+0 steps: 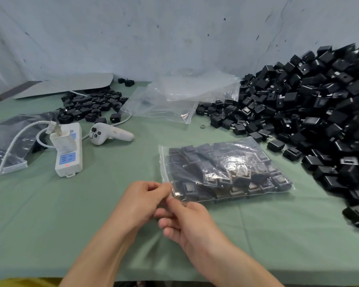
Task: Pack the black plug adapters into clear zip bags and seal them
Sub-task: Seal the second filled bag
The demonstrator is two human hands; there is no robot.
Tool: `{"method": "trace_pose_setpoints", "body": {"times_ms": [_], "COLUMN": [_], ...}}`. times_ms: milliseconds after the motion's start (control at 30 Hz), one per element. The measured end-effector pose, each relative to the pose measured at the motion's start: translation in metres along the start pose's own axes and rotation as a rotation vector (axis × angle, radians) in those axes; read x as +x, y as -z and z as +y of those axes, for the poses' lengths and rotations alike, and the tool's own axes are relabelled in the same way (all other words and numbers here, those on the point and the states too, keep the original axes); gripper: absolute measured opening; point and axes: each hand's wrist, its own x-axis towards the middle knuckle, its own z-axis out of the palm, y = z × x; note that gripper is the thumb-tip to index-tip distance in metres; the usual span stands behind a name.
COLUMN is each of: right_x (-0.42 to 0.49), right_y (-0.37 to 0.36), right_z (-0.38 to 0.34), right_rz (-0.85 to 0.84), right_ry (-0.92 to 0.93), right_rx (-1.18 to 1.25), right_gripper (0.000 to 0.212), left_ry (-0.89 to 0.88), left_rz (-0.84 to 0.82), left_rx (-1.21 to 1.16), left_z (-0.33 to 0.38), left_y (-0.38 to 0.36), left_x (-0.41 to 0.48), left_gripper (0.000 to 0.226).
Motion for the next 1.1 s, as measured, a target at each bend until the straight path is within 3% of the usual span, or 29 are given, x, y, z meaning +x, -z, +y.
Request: {"method": "trace_pose_setpoints", "body": {"times_ms": [433,967,1100], "right_x": [-0.003,0.003,0.007], "right_y": [-0.002,0.006,0.006], "right_z": [-0.001,-0.001,-0.001], "right_rz": [0.017,-0.047,-0.048], "right_ry": [0.093,0.073,0.068], "right_rx": [-0.088,-0.138,-0.120], "right_gripper": [0.028,0.027,0.025], "left_ry": [-0.021,0.027,0.050], "left_rz": [0.216,0.361,0.399], "left_rx": [0.083,0.006,-0.077], "left_z": [0.003,0.026,0.028], "left_y": [-0.006,-0.005,-0.004], "left_x": [0.050,0.119,0.124], "left_gripper": [0.026,0.044,0.023]}}
